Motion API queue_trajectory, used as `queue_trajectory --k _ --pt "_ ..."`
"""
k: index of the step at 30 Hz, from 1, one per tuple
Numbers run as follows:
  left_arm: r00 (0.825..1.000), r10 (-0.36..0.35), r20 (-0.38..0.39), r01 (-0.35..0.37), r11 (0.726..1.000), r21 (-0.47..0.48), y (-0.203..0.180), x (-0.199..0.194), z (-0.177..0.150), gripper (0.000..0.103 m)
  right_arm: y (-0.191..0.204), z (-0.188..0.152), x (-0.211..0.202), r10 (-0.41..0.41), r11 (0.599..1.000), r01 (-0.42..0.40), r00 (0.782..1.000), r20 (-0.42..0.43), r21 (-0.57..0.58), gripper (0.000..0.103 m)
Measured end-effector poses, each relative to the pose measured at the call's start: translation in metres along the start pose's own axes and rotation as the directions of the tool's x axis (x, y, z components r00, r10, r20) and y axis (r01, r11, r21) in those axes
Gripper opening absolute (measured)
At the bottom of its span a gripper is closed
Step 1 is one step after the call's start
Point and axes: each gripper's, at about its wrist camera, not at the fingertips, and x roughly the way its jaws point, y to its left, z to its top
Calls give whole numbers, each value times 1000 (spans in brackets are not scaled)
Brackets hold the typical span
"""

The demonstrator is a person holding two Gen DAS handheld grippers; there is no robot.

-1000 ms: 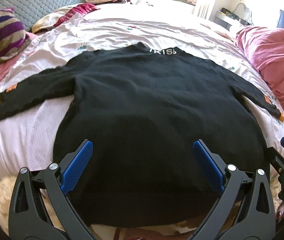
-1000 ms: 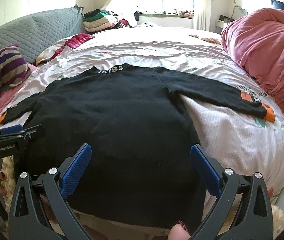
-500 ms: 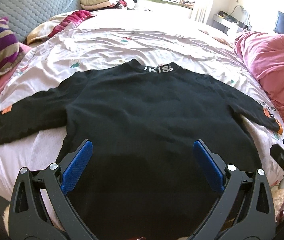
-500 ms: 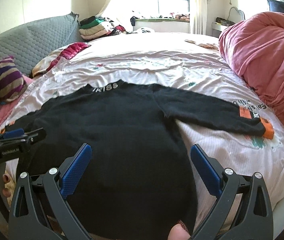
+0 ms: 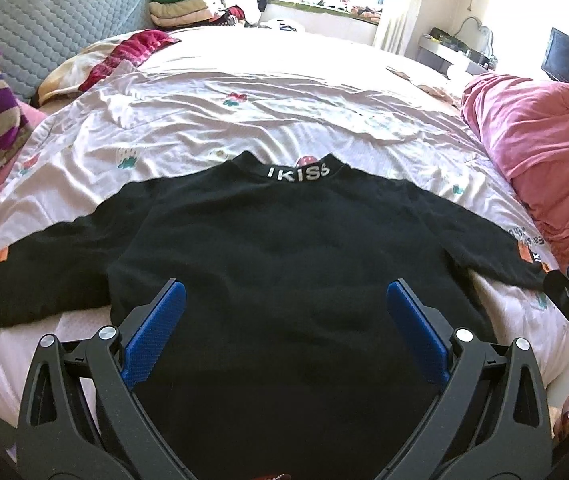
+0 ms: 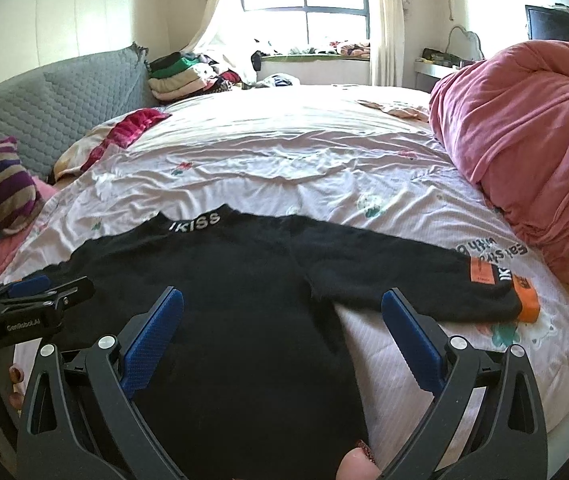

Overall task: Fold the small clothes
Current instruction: 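Move the right gripper to the orange cuff of the nearest sleeve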

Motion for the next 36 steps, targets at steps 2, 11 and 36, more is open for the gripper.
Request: queue_trajectory --k 2,11,36 --pt "1000 -6 0 6 1000 9 -4 3 5 95 -3 4 2 -4 1000 4 1000 4 6 99" --pt "999 -33 -34 34 998 57 -29 30 24 95 -32 24 21 -59 996 58 998 9 61 99" --pt "991 -62 -117 77 989 127 -56 108 41 95 -147 24 74 -243 917 251 968 -65 310 99"
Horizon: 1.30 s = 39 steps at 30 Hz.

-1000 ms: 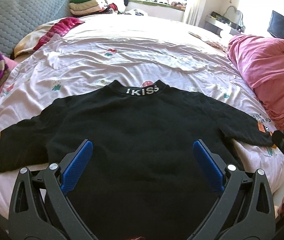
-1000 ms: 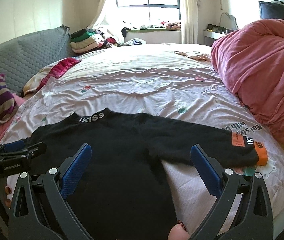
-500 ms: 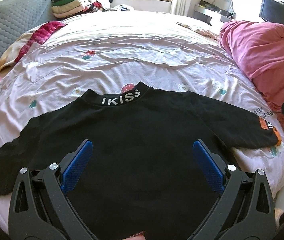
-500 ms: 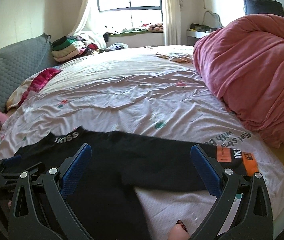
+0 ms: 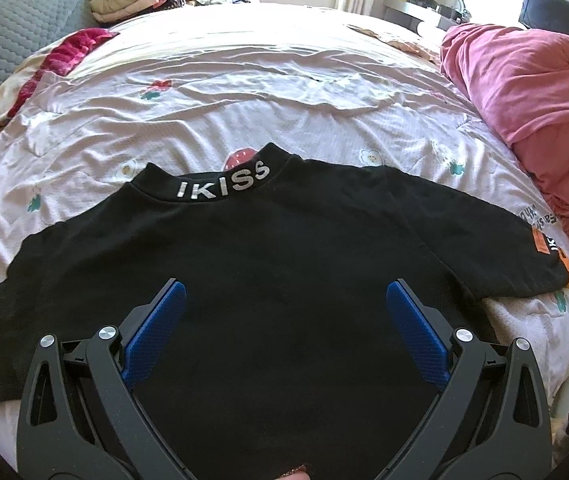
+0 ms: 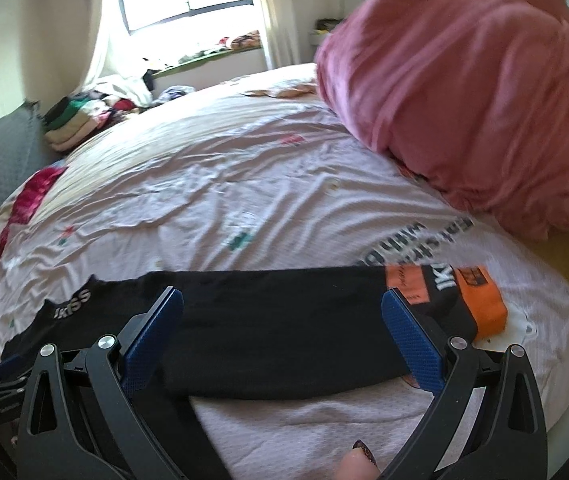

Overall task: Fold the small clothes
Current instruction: 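Move the right gripper to the orange cuff of the nearest sleeve, then grasp the orange sleeve cuff with the right gripper and lift it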

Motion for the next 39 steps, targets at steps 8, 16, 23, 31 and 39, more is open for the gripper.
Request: queue_trajectory --k 8,16,23,31,39 --pt "999 -17 -28 18 999 30 -12 15 -7 95 -32 -17 17 -67 997 69 997 -44 47 99" --pt "997 -32 -64 35 998 52 -22 29 -17 95 -67 -32 27 -104 985 114 991 -86 129 99" --pt "995 -33 -92 39 997 69 -28 41 -24 95 -98 -48 40 -86 958 122 985 -147 260 99" --pt "995 -27 -99 31 999 43 -17 45 -22 95 -130 -35 66 18 915 42 989 -145 402 99" --pt "996 -16 -92 14 1000 -25 9 39 -16 95 -156 -31 75 26 861 13 997 -71 508 24"
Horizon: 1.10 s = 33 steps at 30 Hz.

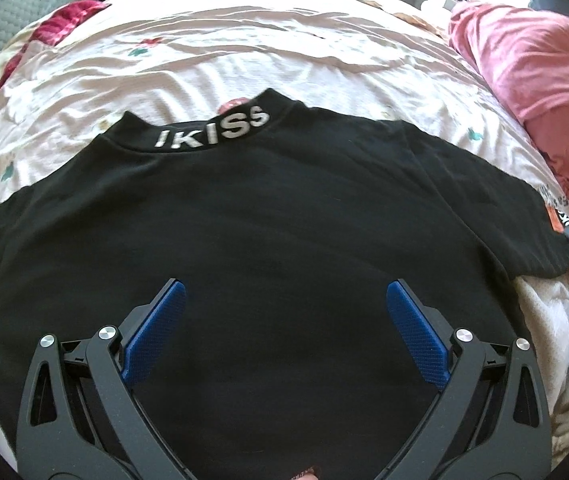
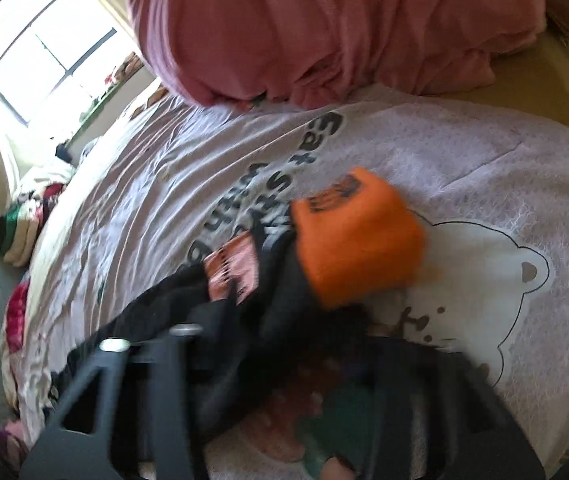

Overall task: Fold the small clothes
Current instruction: 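Grasp the orange sleeve cuff with the right gripper and lift it, then carry the cuff across the shirt with the right gripper while the left gripper grasps it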

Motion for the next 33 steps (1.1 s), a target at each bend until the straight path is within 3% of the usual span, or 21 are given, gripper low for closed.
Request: queue_trajectory --k 5,8,12,22,29,33 --pt "1000 -17 6 17 998 -58 20 -10 2 95 26 -2 -22 108 992 -105 993 50 -71 17" --pt "999 -31 19 33 995 -99 36 -18 3 95 59 -10 -39 206 970 -196 976 63 -142 17" --pt "998 -54 44 60 987 -146 56 -32 3 95 104 -27 -53 279 933 -254 958 64 -256 14" --pt "990 -112 86 129 964 -233 92 -57 3 95 191 -80 -60 384 815 -356 923 -34 -457 13" --pt "982 -153 108 179 937 -301 116 -66 0 95 236 -126 -63 406 735 -404 906 -124 -544 13" --pt "969 -204 137 240 910 -337 128 -71 -2 95 254 -152 -62 403 695 -419 900 -166 -584 13"
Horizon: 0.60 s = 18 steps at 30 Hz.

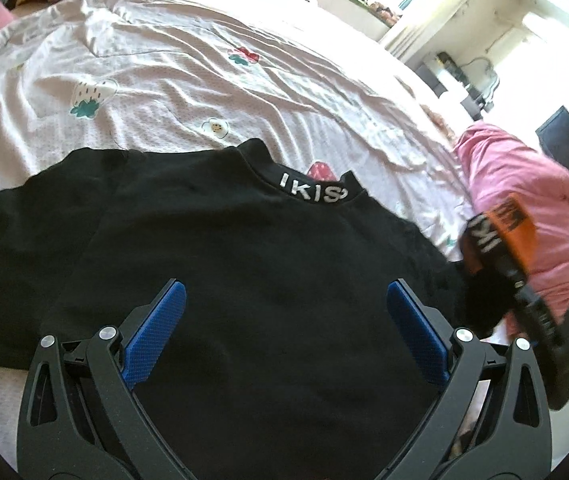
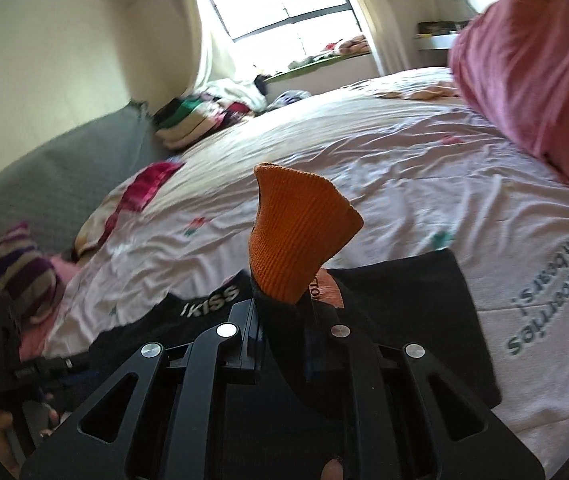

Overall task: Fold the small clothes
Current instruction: 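Carry the cuff across the shirt with the right gripper while the left gripper grasps it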

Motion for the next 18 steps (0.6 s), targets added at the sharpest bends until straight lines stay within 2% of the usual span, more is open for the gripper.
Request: queue_trajectory --k 4,8,11,14,16,18 --pt "999 -34 1 34 999 -19 5 -1 1 95 22 -8 14 22 999 -23 999 -34 -37 13" --pt "993 -114 -4 113 991 -78 12 4 1 95 45 -17 30 41 997 -46 997 -70 -69 13" --pt "992 -126 18 127 986 -108 18 7 -1 93 61 -28 43 66 993 -75 992 -106 -87 15" --pt "988 -151 12 152 981 -121 19 13 -2 83 68 -40 55 88 990 -103 984 -152 -94 17" --pt "987 -159 8 159 980 -118 18 16 -3 75 75 -49 64 119 985 -142 972 -203 -100 39" --pt "985 -174 -5 172 977 -126 19 22 -5 73 78 -54 64 146 980 -173 961 -233 -99 48"
